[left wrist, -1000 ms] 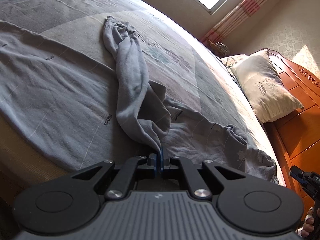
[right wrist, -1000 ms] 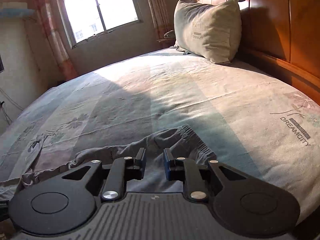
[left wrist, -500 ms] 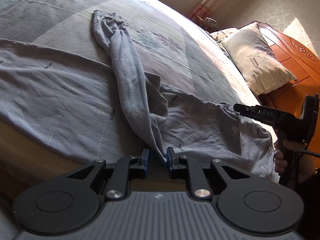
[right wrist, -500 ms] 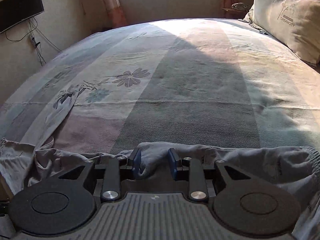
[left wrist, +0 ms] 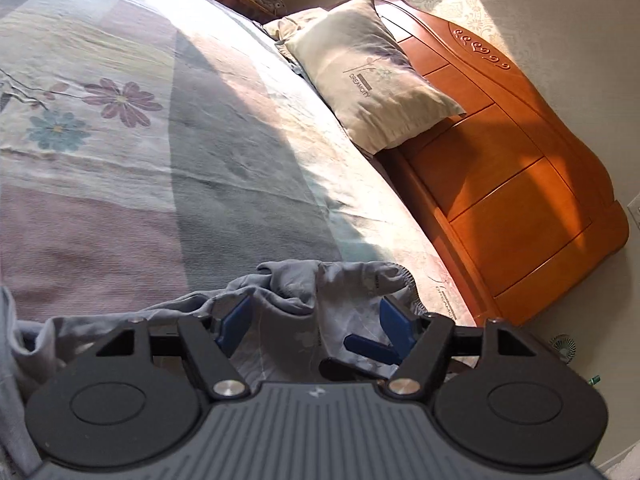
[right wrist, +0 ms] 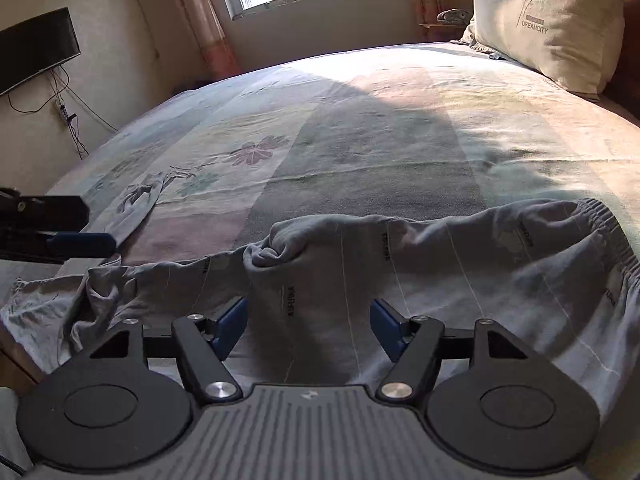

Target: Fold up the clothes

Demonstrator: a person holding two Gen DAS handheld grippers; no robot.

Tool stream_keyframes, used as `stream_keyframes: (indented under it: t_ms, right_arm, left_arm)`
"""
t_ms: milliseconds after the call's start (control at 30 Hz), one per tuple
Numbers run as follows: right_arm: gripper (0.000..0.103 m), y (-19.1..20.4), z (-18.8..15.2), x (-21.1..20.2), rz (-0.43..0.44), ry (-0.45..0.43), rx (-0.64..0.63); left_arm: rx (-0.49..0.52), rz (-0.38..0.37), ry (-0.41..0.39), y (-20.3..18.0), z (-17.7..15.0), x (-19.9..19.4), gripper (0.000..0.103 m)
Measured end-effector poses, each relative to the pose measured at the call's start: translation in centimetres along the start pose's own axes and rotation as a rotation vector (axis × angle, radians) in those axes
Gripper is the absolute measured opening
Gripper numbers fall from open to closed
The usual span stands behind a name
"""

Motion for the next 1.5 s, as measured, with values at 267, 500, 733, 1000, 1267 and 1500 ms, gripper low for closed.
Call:
stream_keyframes:
  t_ms: [267, 500, 733, 1000, 1267, 1500]
  right_arm:
    - [0.083, 0.7, -2.4, 0.6, 0.143, -0.031, 0.055]
    - [0.083, -0.2, -2.6, 0.1, 0.204, -0.041, 0.088]
    - [0.083, -0.4, -2.5, -0.4, 0.203, -0.046, 0.107]
    - [0.086, -0.4, -2.4, -0.6, 0.191, -0.053, 0.098]
    - [0.086, -0.7, -2.4, -0.8, 0.197, -0.057, 0.113]
    - [0.087, -0.6, -2.5, -0.8, 0.187, -0.054, 0.109]
  left_arm:
    - [-0.157, -0.112, 0.148, 1.9, 0.6, 8.1, 0.07]
    - [-0.153, -0.092, 0.221, 2.2, -1.0, 9.1, 0.074]
    - [-0.161, -0.141, 0.175, 1.5, 1.6, 11.1, 0.074]
    - [-0.184, -0.111, 0.128, 3.0, 5.2, 13.4, 0.074]
    - [-0.238, -0.207, 0.178, 3.3, 2.0, 12.8, 0.076]
    - [-0.272, -0.16, 0.112, 3.9, 5.1, 15.4, 0.076]
Point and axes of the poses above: each gripper's, at about its wrist camera, not at the fingertips, and x roughly the way its jaws point, y to its left, z to its top, the point moved 8 cm from there along x, roughly the way its jaws point, and after that the axes turned 6 degrees about x, right-handed, at the moved point
